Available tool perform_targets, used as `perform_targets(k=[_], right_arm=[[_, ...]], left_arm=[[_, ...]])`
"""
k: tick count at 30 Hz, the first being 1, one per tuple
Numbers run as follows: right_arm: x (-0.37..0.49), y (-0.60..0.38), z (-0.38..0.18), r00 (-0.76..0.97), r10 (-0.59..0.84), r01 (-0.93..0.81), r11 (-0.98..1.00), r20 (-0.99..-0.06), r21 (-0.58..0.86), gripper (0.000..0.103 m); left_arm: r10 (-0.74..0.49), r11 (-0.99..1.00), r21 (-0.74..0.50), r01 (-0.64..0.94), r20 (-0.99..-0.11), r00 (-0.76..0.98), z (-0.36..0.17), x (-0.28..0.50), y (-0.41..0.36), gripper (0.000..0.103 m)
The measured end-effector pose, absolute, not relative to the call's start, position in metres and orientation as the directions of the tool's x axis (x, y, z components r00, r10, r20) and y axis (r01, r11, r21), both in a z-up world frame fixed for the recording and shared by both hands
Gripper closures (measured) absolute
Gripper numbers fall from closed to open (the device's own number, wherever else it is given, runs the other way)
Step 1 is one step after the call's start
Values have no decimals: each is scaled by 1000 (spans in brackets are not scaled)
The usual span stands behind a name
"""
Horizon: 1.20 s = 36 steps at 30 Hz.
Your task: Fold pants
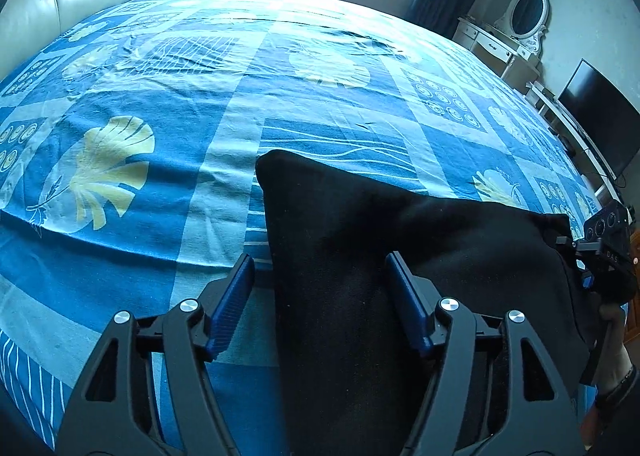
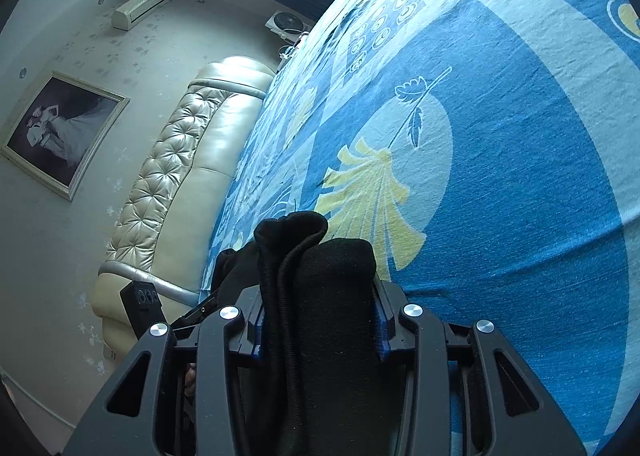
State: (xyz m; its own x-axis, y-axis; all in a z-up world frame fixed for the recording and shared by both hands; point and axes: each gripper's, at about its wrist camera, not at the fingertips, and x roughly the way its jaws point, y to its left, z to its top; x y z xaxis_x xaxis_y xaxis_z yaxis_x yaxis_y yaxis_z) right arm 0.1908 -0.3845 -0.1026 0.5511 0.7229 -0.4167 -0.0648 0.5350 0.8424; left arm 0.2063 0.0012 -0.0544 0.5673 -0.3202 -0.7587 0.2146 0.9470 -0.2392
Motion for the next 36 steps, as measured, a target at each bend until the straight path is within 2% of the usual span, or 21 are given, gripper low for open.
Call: perform_targets(k=[9, 14, 17, 19, 22, 25, 30, 36], right_arm=[[189, -384, -102, 562, 723, -67, 524, -402, 849, 61], [185, -383, -100, 576, 720, -72, 515, -386, 854, 54], [178, -382, -96, 589, 721, -92, 508, -365, 856, 43], [173, -379, -92, 598, 721, -111, 507, -350, 855, 29], [166, -375, -85, 604, 710, -116, 529, -363, 840, 22], [158, -371, -82, 602, 697, -113, 557, -390, 823, 21], [139, -377, -83, 603, 702, -83, 529, -380, 845, 21], [112, -380, -84, 572, 725, -56, 501, -383, 864, 20]], left_arm=[[-324, 946, -256, 199, -755, 569, -53, 200, 6, 30], [-322, 947, -254, 198, -760, 565, -50, 192, 7, 26], [-319, 948, -249, 199, -764, 561, -49, 186, 7, 23], [-318, 948, -248, 199, -765, 560, -48, 182, 7, 22], [-323, 946, -252, 202, -768, 553, -45, 175, 8, 20], [-329, 944, -262, 199, -769, 548, -43, 167, 10, 19], [-350, 937, -294, 191, -774, 527, -43, 151, 14, 18], [-472, 877, -455, 155, -754, 457, -51, 116, 31, 18]])
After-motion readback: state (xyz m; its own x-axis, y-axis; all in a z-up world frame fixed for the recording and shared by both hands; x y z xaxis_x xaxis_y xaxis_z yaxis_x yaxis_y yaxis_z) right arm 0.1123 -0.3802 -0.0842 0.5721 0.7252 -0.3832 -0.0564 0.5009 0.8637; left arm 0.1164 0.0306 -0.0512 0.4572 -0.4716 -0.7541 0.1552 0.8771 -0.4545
